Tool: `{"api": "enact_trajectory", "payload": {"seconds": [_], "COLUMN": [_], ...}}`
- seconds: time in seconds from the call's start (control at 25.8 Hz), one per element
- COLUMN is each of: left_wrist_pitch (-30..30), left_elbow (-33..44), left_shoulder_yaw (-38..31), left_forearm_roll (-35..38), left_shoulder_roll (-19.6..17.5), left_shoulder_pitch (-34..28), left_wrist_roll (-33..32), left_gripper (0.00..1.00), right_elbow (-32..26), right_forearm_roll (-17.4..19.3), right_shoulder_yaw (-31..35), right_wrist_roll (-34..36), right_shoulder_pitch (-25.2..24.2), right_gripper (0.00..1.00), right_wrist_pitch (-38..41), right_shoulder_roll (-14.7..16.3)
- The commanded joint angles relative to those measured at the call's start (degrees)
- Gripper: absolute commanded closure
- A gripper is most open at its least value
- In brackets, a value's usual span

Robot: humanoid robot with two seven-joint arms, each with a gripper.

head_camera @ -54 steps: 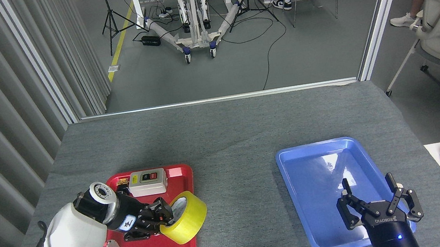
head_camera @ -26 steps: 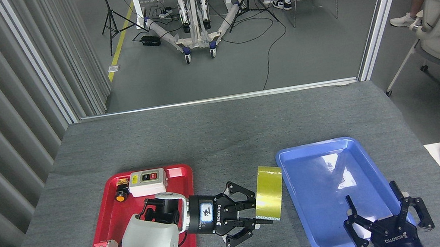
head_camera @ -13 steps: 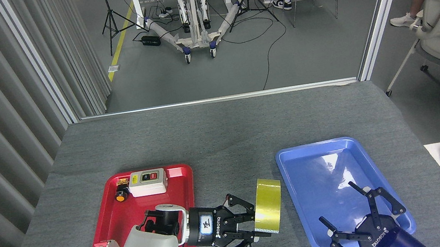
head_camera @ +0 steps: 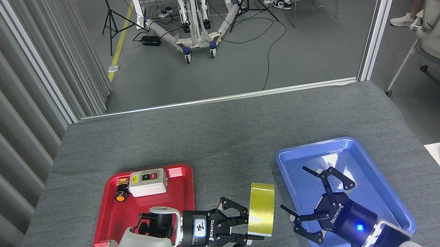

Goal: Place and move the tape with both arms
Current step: 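Move the right gripper to the tape roll held by the left gripper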

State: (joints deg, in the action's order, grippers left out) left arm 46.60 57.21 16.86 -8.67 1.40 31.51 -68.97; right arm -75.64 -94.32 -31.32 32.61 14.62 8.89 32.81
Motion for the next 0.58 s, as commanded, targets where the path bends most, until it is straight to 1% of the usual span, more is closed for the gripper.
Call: {"api": "enact_trajectory", "payload": {"seconds": [0.0, 0.12, 0.27, 0.39, 0.46, 0.54], "left_wrist_pitch": [0.1, 0.6, 0.7, 0.7, 0.8, 0.6], "left_elbow": [0.1, 0.2, -0.1, 0.1, 0.1, 0.2], "left_shoulder_yaw": [0.2, 0.2, 0.2, 0.2, 0.2, 0.2], "left_forearm_roll": [-1.0, -1.0, -1.0, -1.0, -1.1, -1.1], "left_shoulder_roll": [-0.6, -0.6, -0.7, -0.6, -0.6, -0.7], "left_shoulder_pitch": [0.3, 0.5, 0.4, 0.3, 0.1, 0.0], "left_wrist_roll": [-0.2, -0.5, -0.5, -0.6, -1.7, -4.4], "left_gripper": [1.00, 1.00, 1.00, 1.00, 1.00, 1.00], "right_elbow": [2.2, 4.6, 7.6, 8.0, 8.3, 9.6], "right_forearm_roll": [0.4, 1.5, 1.5, 1.5, 1.4, 1.4], "right_shoulder_yaw": [-0.4, -0.4, -0.6, -1.1, -2.9, -4.3], "right_wrist_roll": [0.4, 2.4, 2.5, 2.5, 2.4, 2.4], "right_shoulder_pitch": [1.3, 2.2, 4.1, 5.7, 6.6, 7.4], "right_gripper": [0.03, 0.03, 0.03, 0.04, 0.05, 0.07], "right_wrist_pitch": [2.4, 4.2, 4.2, 4.2, 3.9, 3.6], "right_shoulder_roll": [-1.3, -2.4, -4.3, -5.5, -5.6, -5.8]}}
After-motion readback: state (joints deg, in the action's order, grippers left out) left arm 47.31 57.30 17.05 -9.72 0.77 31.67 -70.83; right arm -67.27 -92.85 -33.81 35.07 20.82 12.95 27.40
